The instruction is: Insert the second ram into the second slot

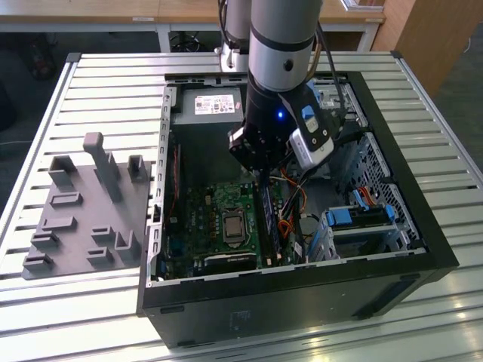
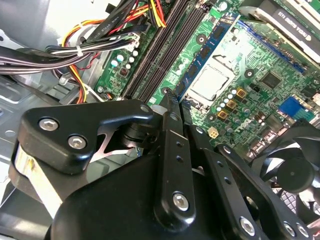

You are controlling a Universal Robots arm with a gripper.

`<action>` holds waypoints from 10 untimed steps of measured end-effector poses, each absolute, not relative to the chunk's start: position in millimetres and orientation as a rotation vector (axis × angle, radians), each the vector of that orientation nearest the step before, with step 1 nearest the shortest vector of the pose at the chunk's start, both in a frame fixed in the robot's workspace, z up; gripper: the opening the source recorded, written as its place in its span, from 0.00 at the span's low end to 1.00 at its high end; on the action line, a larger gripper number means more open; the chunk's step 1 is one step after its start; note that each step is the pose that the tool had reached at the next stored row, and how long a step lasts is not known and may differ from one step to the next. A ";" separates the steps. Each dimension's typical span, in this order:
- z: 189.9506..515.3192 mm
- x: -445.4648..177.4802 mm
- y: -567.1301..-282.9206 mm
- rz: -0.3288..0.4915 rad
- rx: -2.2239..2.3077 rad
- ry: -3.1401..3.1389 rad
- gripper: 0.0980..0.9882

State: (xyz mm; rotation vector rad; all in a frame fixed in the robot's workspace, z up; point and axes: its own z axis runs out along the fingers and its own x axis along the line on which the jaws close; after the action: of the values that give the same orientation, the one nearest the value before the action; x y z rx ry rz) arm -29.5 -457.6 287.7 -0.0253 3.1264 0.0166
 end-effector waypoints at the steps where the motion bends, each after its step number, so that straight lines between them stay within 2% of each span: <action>1: 287.3 -29.5 -457.6 0.017 -0.025 3.126 0.04; 10: 284.3 -29.5 -457.6 0.017 -0.025 3.126 0.04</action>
State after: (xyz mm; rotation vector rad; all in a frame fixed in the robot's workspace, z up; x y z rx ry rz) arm -29.5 -457.6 284.3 -0.0253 3.1264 0.0166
